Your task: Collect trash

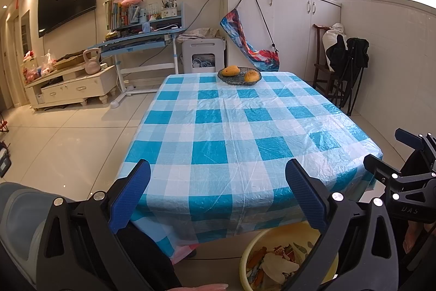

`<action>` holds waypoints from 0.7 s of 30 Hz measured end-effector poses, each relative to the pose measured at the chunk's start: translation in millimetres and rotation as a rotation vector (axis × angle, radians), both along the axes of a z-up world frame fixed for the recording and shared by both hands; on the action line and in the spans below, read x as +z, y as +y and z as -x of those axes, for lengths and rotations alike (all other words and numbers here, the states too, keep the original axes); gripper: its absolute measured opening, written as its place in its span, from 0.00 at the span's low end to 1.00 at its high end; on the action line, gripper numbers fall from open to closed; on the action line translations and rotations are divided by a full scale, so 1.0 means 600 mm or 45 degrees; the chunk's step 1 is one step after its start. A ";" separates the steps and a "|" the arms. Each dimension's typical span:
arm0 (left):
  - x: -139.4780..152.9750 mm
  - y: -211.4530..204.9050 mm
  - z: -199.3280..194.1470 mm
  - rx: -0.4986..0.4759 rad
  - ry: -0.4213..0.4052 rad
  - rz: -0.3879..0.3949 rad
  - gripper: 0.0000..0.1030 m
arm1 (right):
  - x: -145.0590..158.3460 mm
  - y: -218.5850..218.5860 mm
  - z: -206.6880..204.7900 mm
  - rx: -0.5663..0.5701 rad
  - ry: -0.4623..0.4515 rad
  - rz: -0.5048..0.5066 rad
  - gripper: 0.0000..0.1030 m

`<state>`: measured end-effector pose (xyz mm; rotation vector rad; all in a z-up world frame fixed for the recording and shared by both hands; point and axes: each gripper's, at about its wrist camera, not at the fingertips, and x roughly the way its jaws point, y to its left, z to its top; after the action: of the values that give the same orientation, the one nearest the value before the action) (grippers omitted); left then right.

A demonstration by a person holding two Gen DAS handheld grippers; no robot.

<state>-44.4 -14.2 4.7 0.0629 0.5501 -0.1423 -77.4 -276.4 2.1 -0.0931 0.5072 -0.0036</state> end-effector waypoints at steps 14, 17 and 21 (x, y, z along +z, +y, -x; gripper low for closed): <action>0.000 -0.001 0.000 0.001 0.002 -0.001 0.93 | -0.002 0.003 0.000 0.003 0.002 0.001 0.93; 0.000 -0.001 0.000 0.000 0.000 -0.006 0.93 | -0.002 0.004 0.000 0.003 0.004 -0.002 0.93; -0.004 0.002 0.000 0.004 0.002 -0.009 0.93 | -0.002 0.004 0.000 0.006 0.005 0.002 0.93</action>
<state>-44.4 -13.0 2.3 0.0687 0.5520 -0.1371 -77.4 -273.9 1.0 -0.0958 0.5109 0.0007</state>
